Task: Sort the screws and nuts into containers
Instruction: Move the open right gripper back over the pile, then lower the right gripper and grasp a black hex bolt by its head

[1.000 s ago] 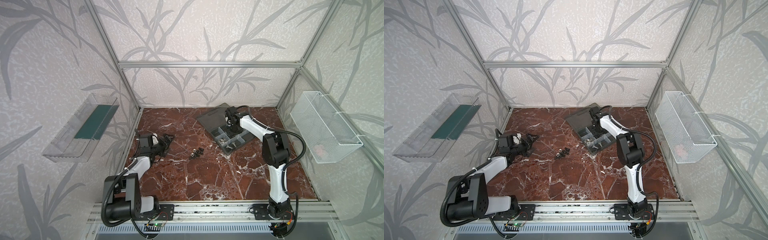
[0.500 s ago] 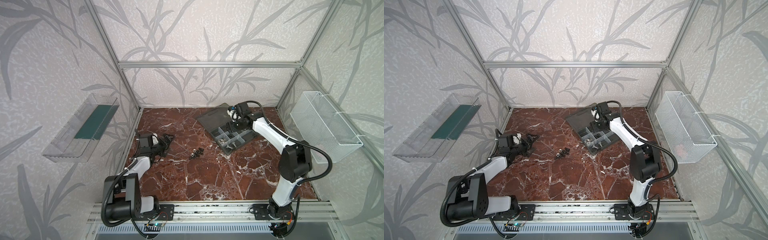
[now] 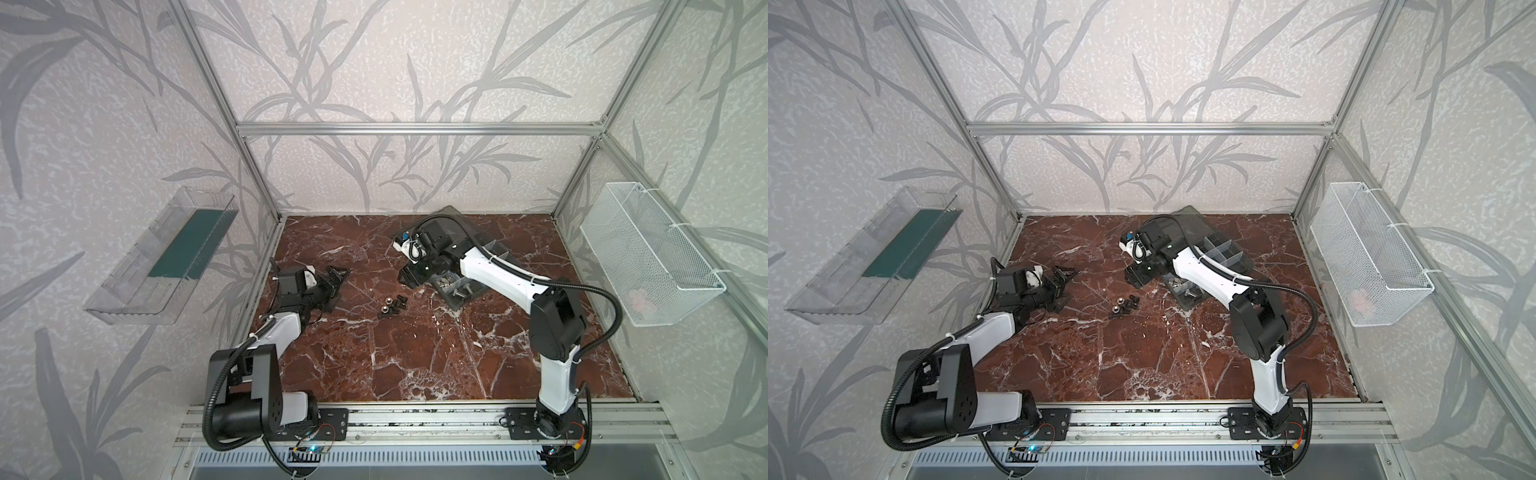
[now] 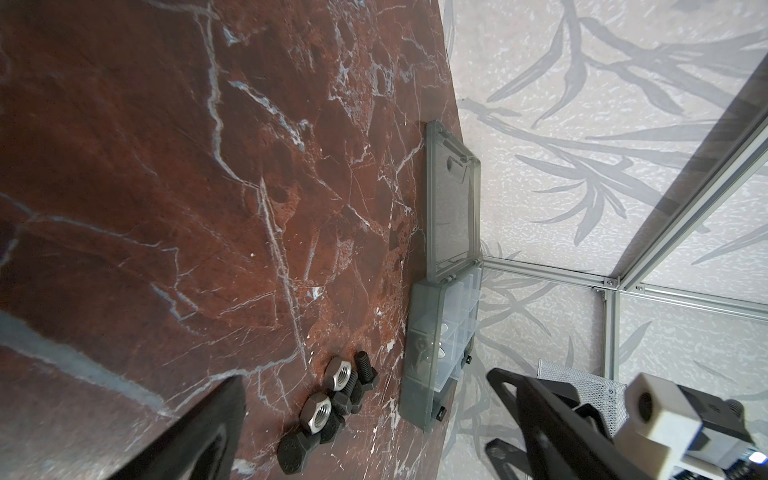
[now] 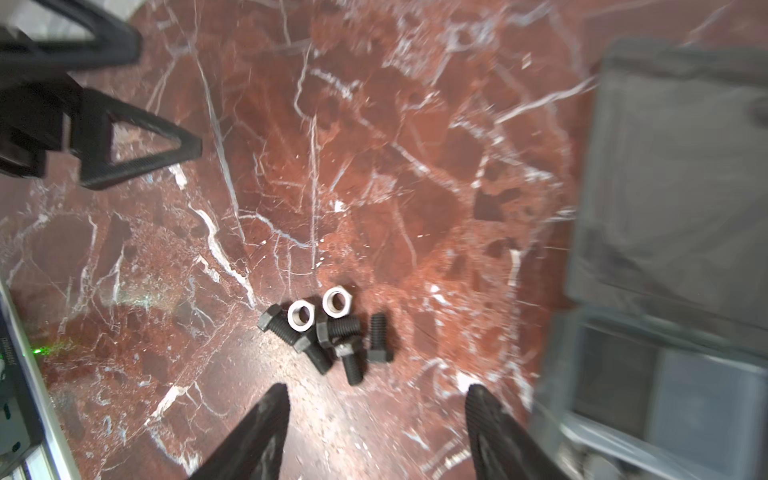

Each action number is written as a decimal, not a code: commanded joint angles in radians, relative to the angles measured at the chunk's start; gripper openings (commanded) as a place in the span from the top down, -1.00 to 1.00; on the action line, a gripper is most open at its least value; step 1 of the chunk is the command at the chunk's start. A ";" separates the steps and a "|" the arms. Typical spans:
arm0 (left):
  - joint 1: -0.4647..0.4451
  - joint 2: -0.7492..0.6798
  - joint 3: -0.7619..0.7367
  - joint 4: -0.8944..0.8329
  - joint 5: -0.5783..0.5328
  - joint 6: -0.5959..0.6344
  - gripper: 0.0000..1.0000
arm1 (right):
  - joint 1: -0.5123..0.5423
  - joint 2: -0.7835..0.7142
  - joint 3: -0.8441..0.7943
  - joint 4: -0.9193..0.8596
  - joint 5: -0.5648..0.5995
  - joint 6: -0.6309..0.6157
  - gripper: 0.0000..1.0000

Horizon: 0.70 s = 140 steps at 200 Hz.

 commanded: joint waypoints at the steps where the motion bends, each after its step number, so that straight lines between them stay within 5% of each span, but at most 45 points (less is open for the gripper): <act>1: 0.007 -0.007 -0.019 0.015 0.009 -0.005 -0.99 | 0.017 0.036 0.032 0.024 -0.025 0.033 -0.35; 140: 0.009 -0.007 -0.023 0.013 0.009 -0.002 -0.99 | 0.105 0.095 -0.102 0.066 -0.184 -0.010 -0.25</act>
